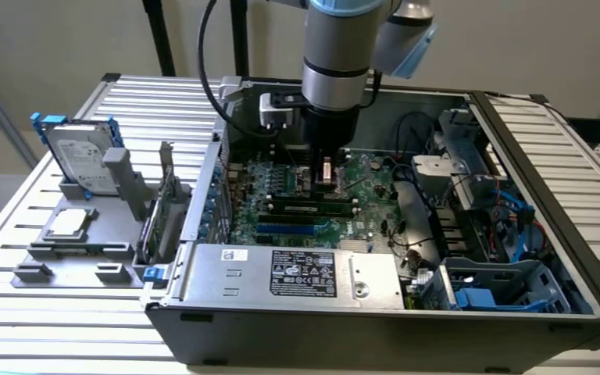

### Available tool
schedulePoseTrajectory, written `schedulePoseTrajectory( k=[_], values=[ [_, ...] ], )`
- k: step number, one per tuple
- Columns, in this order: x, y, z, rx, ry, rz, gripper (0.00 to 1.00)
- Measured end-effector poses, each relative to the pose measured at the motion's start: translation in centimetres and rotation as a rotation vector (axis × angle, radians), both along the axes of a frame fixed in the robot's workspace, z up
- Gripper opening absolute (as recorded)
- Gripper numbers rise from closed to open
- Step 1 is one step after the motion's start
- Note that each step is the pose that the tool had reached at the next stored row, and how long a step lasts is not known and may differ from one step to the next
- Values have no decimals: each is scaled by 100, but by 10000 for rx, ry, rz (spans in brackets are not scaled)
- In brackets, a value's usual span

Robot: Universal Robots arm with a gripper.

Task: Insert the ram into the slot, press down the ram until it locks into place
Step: 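Press down the ram until it locks into place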

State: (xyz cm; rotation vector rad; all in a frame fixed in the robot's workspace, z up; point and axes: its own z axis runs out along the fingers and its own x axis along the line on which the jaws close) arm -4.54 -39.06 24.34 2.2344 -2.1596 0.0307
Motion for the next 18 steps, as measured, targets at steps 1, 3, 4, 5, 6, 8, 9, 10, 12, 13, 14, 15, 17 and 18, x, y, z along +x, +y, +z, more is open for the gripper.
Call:
schedulePoseTrajectory(
  k=[1, 3, 4, 5, 6, 8, 9, 10, 12, 13, 14, 15, 17, 18],
  values=[
    [0, 0, 49, -1, 7, 0, 10],
    [1, 0, 123, -1, 19, 0, 10],
    [1, 0, 137, 0, 18, 0, 10],
    [1, 0, 137, 1, 18, 0, 10],
    [1, 0, 137, 5, 19, 0, 10],
    [1, 0, 137, 6, 18, 0, 10],
    [1, 0, 138, 4, 19, 0, 10],
    [1, 0, 139, 4, 19, 0, 10],
    [1, 0, 139, 4, 19, 0, 10],
    [1, 0, 139, 4, 18, 0, 10],
    [1, 0, 139, 4, 18, 0, 10],
    [1, 0, 139, 4, 18, 0, 10],
    [1, 0, 140, 4, 18, 0, 10],
    [1, 0, 140, 4, 18, 0, 10]
  ],
)
